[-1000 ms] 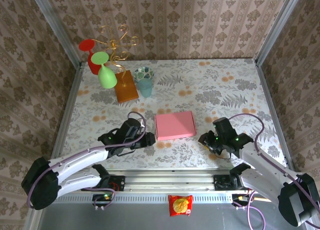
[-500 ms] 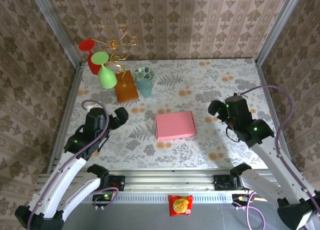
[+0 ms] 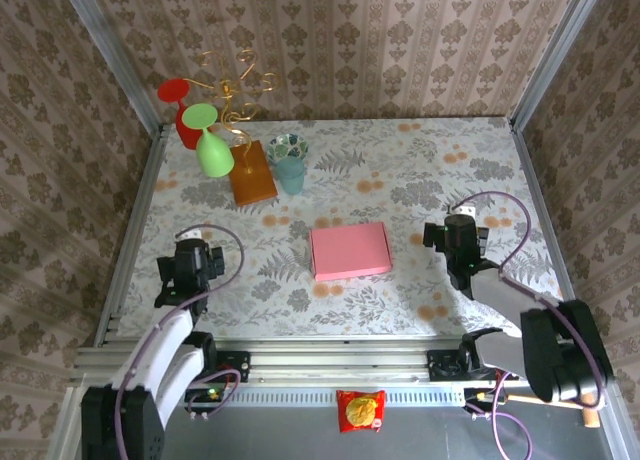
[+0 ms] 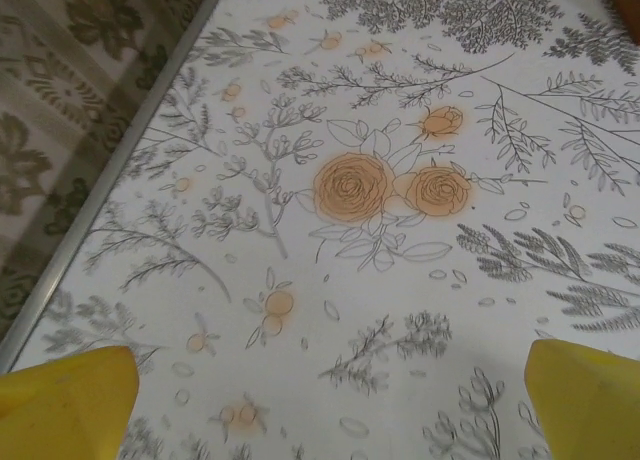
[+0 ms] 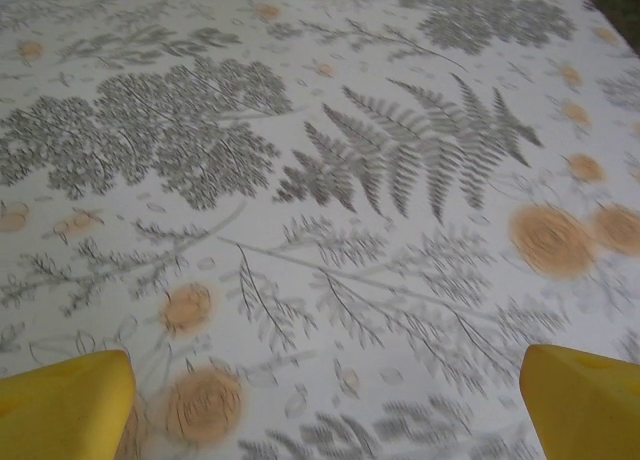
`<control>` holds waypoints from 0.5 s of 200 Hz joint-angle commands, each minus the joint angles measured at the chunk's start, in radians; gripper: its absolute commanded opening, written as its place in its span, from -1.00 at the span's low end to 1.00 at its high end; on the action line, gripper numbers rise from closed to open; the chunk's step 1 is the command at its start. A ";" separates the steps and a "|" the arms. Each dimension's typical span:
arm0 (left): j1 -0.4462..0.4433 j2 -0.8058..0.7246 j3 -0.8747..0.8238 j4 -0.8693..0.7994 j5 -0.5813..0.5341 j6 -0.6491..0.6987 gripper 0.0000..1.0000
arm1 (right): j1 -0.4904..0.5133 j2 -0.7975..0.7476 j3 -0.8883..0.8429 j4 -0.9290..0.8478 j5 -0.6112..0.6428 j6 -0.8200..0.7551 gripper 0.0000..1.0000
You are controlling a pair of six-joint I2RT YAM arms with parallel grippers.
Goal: Fold the paper box
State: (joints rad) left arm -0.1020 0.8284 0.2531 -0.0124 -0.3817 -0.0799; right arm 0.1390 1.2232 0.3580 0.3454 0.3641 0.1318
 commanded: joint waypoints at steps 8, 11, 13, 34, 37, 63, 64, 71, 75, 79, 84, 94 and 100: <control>0.067 0.198 0.047 0.338 0.269 0.095 1.00 | -0.059 0.124 0.052 0.328 -0.187 -0.100 1.00; 0.071 0.222 0.050 0.375 0.288 0.095 1.00 | -0.060 0.135 0.065 0.324 -0.196 -0.107 1.00; 0.073 0.238 0.053 0.395 0.300 0.095 1.00 | -0.064 0.144 0.070 0.331 -0.206 -0.116 1.00; 0.091 0.402 0.028 0.744 0.366 0.068 1.00 | -0.106 0.262 0.062 0.455 -0.282 -0.109 1.00; 0.093 0.430 0.023 0.803 0.367 0.060 1.00 | -0.107 0.280 0.053 0.481 -0.286 -0.108 1.00; 0.103 0.570 0.029 0.970 0.352 0.097 1.00 | -0.114 0.305 0.048 0.508 -0.302 -0.109 1.00; 0.104 0.582 0.021 0.994 0.351 0.097 1.00 | -0.114 0.307 0.046 0.514 -0.302 -0.110 1.00; 0.104 0.679 -0.030 1.174 0.342 0.093 1.00 | -0.115 0.310 0.043 0.526 -0.295 -0.109 1.00; 0.105 0.735 -0.050 1.302 0.346 0.105 1.00 | -0.113 0.305 0.046 0.511 -0.292 -0.107 1.00; 0.106 0.783 -0.048 1.354 0.359 0.108 1.00 | -0.114 0.305 0.048 0.504 -0.290 -0.105 1.00; 0.116 0.739 -0.024 1.252 0.365 0.093 1.00 | -0.114 0.310 0.047 0.516 -0.285 -0.104 1.00; 0.122 0.698 0.038 1.070 0.365 0.081 1.00 | -0.113 0.306 0.049 0.506 -0.269 -0.097 1.00; 0.123 0.722 0.063 1.064 0.368 0.095 1.00 | -0.114 0.310 0.049 0.514 -0.269 -0.097 1.00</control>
State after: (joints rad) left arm 0.0048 1.5501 0.2554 0.9672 -0.0513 -0.0029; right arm 0.0284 1.5295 0.4023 0.7906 0.0963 0.0441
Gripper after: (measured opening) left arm 0.999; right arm 0.999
